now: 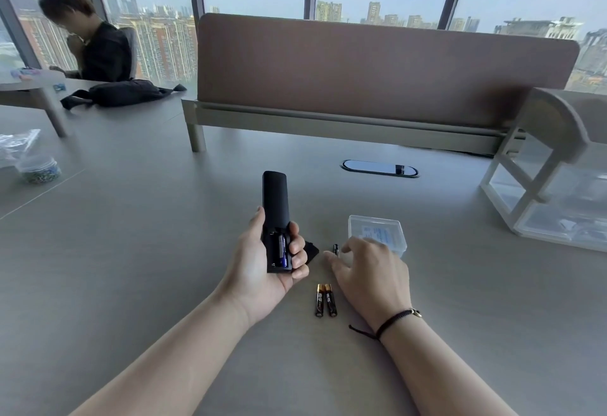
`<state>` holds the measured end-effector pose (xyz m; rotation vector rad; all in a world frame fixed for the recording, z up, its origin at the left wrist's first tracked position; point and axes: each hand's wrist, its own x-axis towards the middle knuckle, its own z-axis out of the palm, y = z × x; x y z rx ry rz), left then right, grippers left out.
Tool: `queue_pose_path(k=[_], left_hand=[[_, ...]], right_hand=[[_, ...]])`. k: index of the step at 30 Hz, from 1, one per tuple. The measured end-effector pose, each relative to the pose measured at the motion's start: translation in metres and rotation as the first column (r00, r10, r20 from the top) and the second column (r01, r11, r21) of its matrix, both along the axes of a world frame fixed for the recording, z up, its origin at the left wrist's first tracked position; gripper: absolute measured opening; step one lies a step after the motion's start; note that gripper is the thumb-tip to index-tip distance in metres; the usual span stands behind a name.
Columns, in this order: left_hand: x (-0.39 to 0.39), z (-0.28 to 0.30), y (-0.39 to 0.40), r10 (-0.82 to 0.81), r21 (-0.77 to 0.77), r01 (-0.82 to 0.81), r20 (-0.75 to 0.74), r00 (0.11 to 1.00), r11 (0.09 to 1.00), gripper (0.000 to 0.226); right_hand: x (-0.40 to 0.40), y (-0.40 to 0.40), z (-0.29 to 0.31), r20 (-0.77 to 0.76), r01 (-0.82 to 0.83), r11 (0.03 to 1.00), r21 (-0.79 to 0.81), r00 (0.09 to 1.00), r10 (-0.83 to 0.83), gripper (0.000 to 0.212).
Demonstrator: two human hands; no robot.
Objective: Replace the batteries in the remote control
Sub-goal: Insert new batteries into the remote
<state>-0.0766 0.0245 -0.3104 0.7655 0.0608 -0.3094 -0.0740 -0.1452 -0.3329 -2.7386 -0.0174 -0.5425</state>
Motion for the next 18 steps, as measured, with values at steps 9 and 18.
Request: queue_pose_path(k=[9,18], left_hand=[[0.0,-0.001,-0.001,0.0,0.031,-0.001,0.014,1.0,1.0,0.054],[-0.001,0.0,-0.002,-0.008,0.06,0.006,0.026,1.0,0.998,0.055]], right_hand=[[-0.003,-0.004,0.002,-0.041,0.018,0.99,0.142,0.999,-0.012,0.026],[-0.023,0.005,0.045,0.079,-0.133,0.176,0.975,0.956,0.283,0.012]])
